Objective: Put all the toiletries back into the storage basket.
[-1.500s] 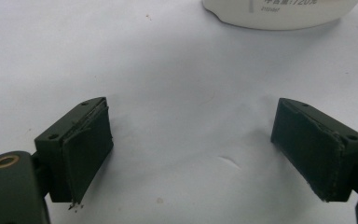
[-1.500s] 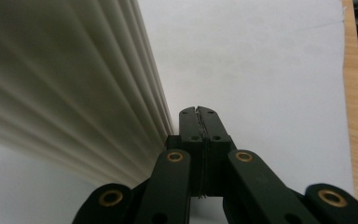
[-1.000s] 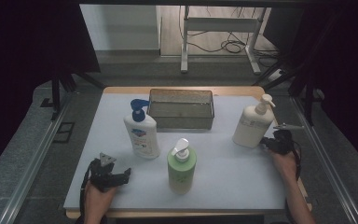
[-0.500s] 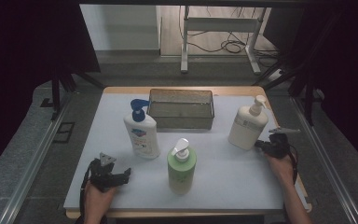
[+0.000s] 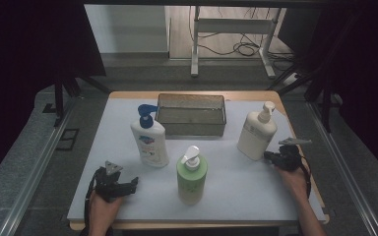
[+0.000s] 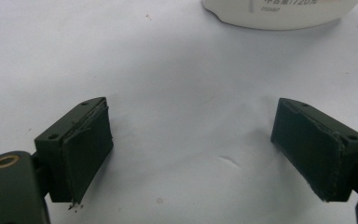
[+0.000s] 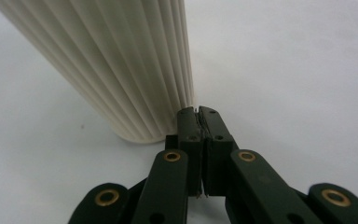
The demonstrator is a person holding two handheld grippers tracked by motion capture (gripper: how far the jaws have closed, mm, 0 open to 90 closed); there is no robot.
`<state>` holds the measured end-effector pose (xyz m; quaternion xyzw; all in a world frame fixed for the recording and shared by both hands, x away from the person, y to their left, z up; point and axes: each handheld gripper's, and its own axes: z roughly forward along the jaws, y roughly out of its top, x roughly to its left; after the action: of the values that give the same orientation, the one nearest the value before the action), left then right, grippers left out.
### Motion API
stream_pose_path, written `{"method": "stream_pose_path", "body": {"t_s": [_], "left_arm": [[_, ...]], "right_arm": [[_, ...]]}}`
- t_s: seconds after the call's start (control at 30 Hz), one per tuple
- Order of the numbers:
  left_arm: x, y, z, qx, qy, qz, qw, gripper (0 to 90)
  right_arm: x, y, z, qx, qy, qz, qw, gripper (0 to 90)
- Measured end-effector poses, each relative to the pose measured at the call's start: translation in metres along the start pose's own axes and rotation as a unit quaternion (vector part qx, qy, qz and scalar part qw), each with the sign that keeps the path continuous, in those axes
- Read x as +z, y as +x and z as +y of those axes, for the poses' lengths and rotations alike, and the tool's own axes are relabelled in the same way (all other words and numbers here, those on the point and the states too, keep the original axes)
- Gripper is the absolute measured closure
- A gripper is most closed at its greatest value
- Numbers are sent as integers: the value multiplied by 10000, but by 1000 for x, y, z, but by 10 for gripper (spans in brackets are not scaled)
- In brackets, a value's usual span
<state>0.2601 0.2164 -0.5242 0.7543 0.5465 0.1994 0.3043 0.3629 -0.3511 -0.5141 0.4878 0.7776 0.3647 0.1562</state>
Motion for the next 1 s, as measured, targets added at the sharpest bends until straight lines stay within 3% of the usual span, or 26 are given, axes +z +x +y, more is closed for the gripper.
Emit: {"method": "stream_pose_path", "body": {"t_s": [0.23,0.6,1.0], "left_arm": [[0,0,0,-5,5,-3,10000,116],[0,0,0,-3,-1,-3,10000,116],[0,0,0,-4,-1,0,10000,116]], "right_arm": [[1,14,-1,-147,40,45,9999,878],[-5,17,-2,-267,71,35,9996,835],[-33,31,2,-400,-91,151,9990,598]]}}
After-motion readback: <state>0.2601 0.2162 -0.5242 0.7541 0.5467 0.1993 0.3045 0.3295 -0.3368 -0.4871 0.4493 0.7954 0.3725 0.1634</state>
